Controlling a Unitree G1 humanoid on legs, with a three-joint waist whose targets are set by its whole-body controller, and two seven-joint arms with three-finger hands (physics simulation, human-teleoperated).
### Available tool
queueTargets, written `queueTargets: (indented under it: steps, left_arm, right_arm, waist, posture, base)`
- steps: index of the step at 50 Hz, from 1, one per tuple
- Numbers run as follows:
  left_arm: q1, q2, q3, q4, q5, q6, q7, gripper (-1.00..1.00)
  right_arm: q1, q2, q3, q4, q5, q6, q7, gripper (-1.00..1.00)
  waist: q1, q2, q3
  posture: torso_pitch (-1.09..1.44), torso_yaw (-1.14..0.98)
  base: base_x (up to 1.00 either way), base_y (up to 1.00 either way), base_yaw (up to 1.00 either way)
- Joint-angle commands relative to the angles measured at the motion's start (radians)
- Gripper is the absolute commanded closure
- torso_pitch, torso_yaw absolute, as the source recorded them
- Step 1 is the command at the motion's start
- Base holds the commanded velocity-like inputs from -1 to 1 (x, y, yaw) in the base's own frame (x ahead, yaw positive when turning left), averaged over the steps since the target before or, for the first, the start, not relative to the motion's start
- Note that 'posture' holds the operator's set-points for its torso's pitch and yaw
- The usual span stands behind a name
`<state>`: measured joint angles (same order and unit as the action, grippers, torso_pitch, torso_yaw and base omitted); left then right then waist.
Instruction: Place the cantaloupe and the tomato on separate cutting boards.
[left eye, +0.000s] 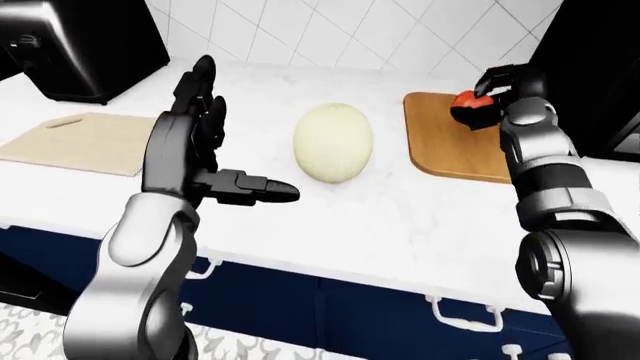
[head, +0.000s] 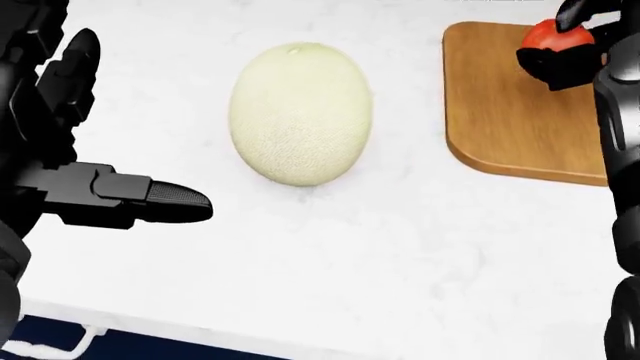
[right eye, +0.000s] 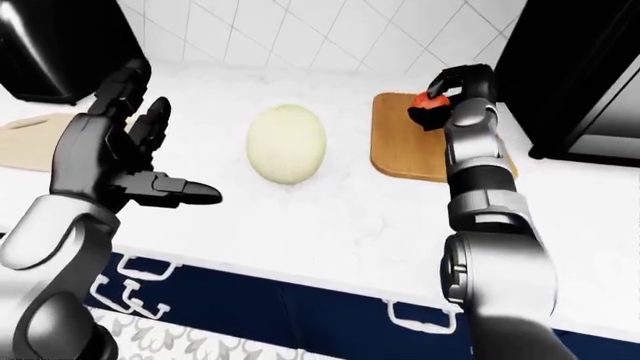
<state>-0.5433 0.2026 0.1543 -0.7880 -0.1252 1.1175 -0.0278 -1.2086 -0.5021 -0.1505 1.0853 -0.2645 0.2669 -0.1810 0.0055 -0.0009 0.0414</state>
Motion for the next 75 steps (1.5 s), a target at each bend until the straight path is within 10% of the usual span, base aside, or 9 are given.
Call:
queueTargets:
  steps: [1, 15, 23, 29, 50, 60, 75]
  left_arm:
    - [-0.025, 0.007, 0.005, -0.023, 0.002, -0.032, 0.003, -1.00]
    - [-0.047, 0.010, 0.003, -0.020, -0.001, -0.016, 0.008, -1.00]
    - [-0.048, 0.010, 0.001, -0.019, 0.002, -0.021, 0.010, -1.00]
    - [-0.056, 0.009, -0.002, -0.024, 0.004, -0.012, 0.013, -1.00]
    - [-0.299, 0.059, -0.056, 0.171, 0.030, 0.027, -0.024, -1.00]
    - [-0.368, 0.048, -0.213, 0.343, 0.276, -0.025, -0.227, -1.00]
    - [-0.445, -0.093, -0.266, 0.537, 0.671, -0.103, -0.503, -1.00]
  right_arm:
    - [-0.050, -0.017, -0.002, -0.020, -0.015, -0.052, -0.046, 1.00]
    - [-0.021, -0.023, 0.008, 0.039, -0.048, -0.061, -0.059, 0.71]
    - [-0.006, -0.019, 0.013, 0.061, -0.071, -0.080, -0.069, -0.47]
    - [-0.003, -0.021, 0.017, 0.058, -0.085, -0.082, -0.061, -0.76]
    - [0.144, -0.065, -0.037, -0.641, -0.090, 0.225, 0.236, -1.00]
    - [0.151, -0.045, -0.039, -0.718, -0.110, 0.260, 0.273, -1.00]
    - [0.162, -0.036, -0.041, -0.722, -0.109, 0.250, 0.269, -1.00]
  waist:
    - [0.001, -0.005, -0.031]
    - [0.004, -0.012, -0.030]
    - [0.005, -0.014, -0.029]
    - [0.006, -0.017, -0.029]
    - [0.014, -0.029, -0.017]
    - [0.013, -0.030, -0.018]
    - [0.014, -0.045, -0.022]
  posture:
    - [0.00, 0.00]
    - [0.00, 0.00]
    - [0.00, 0.00]
    - [0.00, 0.00]
    - [0.00, 0.00]
    - [0.00, 0.00]
    - [0.00, 0.00]
  base:
    - [0.00, 0.00, 0.00]
    - [0.00, 0.00, 0.00]
    - [0.00, 0.00, 0.00]
    - [0.00, 0.00, 0.00]
    - [0.00, 0.00, 0.00]
    - [0.00, 0.00, 0.00]
    - [0.00, 0.00, 0.00]
